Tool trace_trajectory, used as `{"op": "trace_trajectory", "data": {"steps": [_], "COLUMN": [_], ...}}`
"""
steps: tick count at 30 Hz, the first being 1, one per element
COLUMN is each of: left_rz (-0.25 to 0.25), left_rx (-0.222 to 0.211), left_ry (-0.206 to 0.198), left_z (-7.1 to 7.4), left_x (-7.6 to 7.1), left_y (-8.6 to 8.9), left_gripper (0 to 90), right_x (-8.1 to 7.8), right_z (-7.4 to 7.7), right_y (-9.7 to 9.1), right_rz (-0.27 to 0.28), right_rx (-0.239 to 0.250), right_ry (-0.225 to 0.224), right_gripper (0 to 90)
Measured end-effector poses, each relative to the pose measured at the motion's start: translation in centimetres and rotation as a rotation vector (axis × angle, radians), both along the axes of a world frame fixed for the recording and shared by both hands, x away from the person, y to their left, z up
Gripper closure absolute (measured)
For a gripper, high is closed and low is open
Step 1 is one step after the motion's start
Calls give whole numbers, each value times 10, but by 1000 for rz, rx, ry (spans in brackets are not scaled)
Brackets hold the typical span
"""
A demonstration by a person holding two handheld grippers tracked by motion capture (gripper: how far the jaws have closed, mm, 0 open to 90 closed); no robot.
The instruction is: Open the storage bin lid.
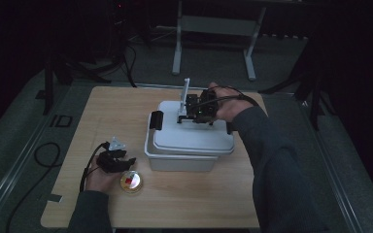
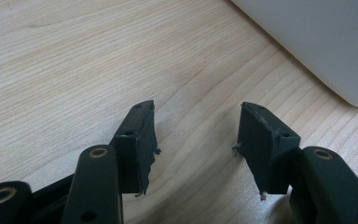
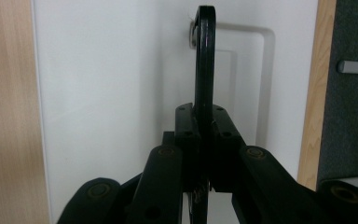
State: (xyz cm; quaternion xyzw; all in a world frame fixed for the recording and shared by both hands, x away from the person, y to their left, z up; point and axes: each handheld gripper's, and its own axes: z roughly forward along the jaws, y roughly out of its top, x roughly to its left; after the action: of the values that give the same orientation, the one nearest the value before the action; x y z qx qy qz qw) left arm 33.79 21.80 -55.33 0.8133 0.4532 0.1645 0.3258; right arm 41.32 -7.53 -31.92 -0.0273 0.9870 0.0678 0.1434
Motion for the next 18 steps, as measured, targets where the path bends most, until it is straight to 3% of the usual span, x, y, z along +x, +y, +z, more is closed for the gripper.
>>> {"op": "trace_trajectory", "data": {"steps": [18], "left_rz": [0], "left_rx": [-4], "left_ry": [0], "left_z": [0], "left_x": [0], "left_y": [0], "left_gripper": [467], "right_x": [0], "right_z": [10], "right_y": [-16], "right_rz": [-25], "right_rx": [-1], "right_ry": [-9], "right_gripper": [843]}}
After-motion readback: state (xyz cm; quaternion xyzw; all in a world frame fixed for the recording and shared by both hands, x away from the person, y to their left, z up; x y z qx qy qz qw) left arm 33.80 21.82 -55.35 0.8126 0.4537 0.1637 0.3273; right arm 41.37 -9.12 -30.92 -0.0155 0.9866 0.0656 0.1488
